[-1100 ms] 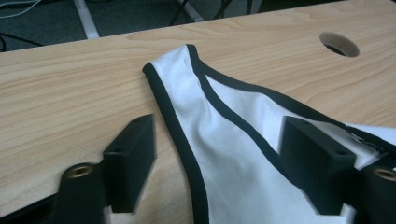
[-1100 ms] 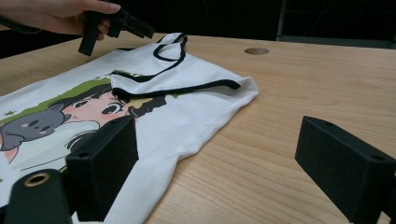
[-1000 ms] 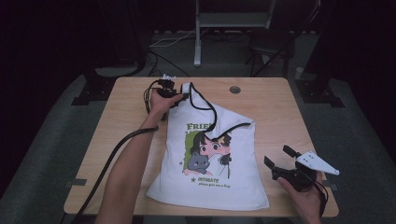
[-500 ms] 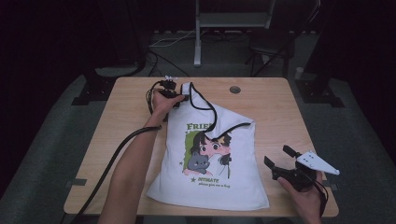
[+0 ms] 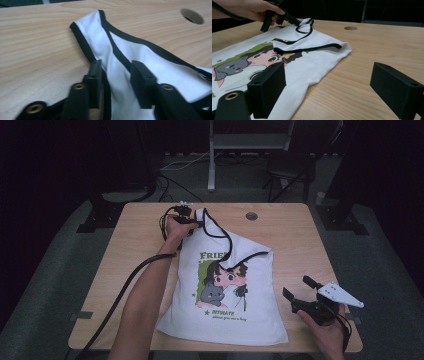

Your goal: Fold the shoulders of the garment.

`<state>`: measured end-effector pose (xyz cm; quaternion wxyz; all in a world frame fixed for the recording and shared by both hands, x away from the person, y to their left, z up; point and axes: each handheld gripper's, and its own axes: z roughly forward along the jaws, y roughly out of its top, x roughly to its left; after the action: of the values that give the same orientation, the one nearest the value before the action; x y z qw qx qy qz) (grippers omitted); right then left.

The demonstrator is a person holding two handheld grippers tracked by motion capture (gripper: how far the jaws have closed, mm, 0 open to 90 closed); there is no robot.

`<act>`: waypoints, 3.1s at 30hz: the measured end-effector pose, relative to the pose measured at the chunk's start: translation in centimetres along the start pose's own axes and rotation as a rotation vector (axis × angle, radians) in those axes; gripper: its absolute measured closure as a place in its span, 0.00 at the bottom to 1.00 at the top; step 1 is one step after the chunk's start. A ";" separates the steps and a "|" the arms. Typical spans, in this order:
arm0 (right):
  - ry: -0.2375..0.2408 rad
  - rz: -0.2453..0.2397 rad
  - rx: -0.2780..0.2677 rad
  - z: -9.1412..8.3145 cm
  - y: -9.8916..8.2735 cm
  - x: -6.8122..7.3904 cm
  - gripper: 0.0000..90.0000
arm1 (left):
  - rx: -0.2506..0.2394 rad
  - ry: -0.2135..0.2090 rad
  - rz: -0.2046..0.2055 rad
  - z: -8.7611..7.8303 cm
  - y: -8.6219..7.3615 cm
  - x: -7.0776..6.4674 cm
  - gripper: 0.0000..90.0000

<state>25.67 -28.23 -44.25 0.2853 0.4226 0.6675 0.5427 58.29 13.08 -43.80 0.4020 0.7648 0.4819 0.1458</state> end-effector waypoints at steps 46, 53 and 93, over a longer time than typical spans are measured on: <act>0.002 -0.014 -0.002 0.0 0.0 0.1 0.14 | -0.024 -0.035 0.139 -4.6 -1.0 -2.8 0.39; 0.002 -0.017 -0.002 0.0 0.0 0.1 0.14 | 0.013 -0.023 0.113 -2.6 0.1 -2.4 0.36; 0.001 -0.022 0.000 0.0 0.0 0.2 0.14 | -0.145 -0.152 0.129 -5.6 1.4 -3.7 0.95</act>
<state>25.54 -28.03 -44.24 0.2909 0.4151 0.6723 0.5395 53.90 12.23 -38.60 0.4813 0.7720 0.3881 0.1474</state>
